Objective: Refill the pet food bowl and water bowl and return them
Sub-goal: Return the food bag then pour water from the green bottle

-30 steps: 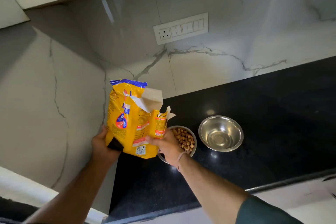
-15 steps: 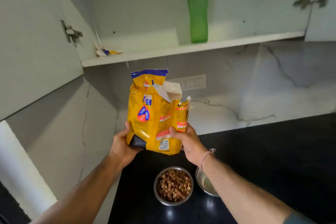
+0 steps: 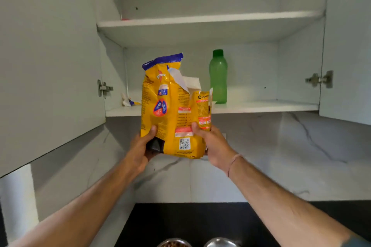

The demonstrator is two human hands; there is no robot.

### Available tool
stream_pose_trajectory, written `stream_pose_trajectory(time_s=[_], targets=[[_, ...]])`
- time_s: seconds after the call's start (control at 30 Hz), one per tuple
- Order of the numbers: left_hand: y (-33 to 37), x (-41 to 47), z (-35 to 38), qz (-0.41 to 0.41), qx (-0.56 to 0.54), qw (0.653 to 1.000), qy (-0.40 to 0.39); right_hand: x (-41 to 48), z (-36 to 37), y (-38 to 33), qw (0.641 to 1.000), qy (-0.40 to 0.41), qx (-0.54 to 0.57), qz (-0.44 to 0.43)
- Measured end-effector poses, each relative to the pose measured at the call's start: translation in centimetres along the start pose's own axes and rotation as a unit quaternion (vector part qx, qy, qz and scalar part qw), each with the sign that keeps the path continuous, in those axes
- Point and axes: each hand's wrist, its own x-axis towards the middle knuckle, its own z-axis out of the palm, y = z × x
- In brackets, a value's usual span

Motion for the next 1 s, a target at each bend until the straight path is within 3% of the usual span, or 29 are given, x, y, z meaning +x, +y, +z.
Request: stream_pose_trajectory(time_s=[0.1,0.17,0.27,0.33,0.4,0.47,0.57,0.77,0.9,1.0], targets=[[2.6,1.4,3.3,0.063,0.041,0.995,0.060,2.5,-0.2,-3.8,1.000,0.000,0.023,-0.018],[4.2,3.0,5.3,0.101,0.090,0.979,0.155,4.4,-0.1,-6.2,0.998,0.011,0.050,-0.027],[5.9,5.1,8.3,0.168,0.258,0.898,0.314,7.4,0.0,-8.9,0.996,0.038,0.062,-0.043],[6.2,5.8,10.1,0.224,0.306,0.861,0.338,9.5,0.2,-10.0,0.995,0.058,0.061,-0.057],[5.9,6.7,11.4,0.271,0.318,0.859,0.297,11.7,0.5,-10.5,0.991,0.092,0.045,-0.081],[5.4,7.9,12.6,0.265,0.316,0.887,0.205,13.9,0.9,-10.1,0.984,0.140,0.009,-0.109],[4.8,10.4,14.0,0.204,0.318,0.919,0.108,16.8,1.5,-8.7,0.973,0.180,-0.023,-0.140],[3.9,16.4,13.6,0.076,0.208,0.975,0.034,22.1,1.4,-5.3,0.948,0.249,-0.140,-0.138],[3.0,20.1,13.0,0.038,0.203,0.978,0.015,24.4,0.3,-4.6,0.954,0.217,-0.176,-0.107],[2.7,21.8,13.2,0.046,0.206,0.977,0.034,25.1,-1.3,-4.8,0.960,0.095,-0.254,-0.066]])
